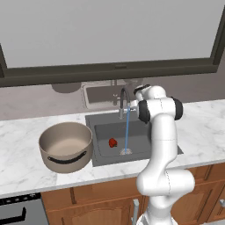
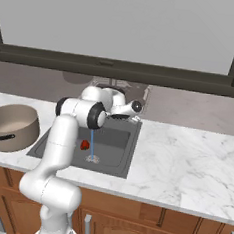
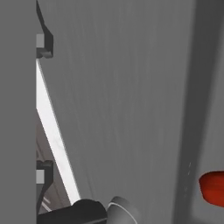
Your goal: Dump the bell pepper from the pot into the sink. Then turn on the water and wash the bell pepper. Then turn off the water and put the bell pepper back in the pot.
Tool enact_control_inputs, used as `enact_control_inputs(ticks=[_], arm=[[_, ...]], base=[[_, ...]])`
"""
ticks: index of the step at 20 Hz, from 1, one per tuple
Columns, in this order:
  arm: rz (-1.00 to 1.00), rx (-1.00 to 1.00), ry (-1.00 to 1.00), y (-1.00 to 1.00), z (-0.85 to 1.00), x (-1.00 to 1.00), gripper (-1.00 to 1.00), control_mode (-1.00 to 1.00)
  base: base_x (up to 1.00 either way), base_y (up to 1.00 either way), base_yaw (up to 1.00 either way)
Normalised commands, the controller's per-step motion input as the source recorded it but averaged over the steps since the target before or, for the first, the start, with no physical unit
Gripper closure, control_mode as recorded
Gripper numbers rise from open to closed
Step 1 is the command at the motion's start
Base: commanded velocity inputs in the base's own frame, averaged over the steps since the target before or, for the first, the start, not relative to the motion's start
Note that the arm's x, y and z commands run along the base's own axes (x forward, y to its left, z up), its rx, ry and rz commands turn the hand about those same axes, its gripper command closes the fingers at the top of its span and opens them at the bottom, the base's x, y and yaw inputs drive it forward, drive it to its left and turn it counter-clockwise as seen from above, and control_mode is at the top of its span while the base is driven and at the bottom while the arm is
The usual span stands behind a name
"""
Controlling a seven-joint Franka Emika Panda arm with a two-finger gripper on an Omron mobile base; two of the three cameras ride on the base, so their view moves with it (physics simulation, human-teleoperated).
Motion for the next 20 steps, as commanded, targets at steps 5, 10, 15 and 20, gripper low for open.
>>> enact_control_inputs(ticks=[5, 10, 15, 20], arm=[[0.00, 0.00, 0.00, 0.40, -0.01, 0.00, -1.00, -1.00], [0.02, 0.01, 0.00, 0.50, 0.00, 0.00, -1.00, -1.00], [0.05, 0.03, 0.00, 0.51, 0.00, 0.00, -1.00, -1.00], [0.07, 0.04, -0.03, 0.50, 0.00, 0.00, -1.00, -1.00]], base=[[0.00, 0.00, 0.00], [0.00, 0.00, 0.00], [0.00, 0.00, 0.00], [0.00, 0.00, 0.00]])
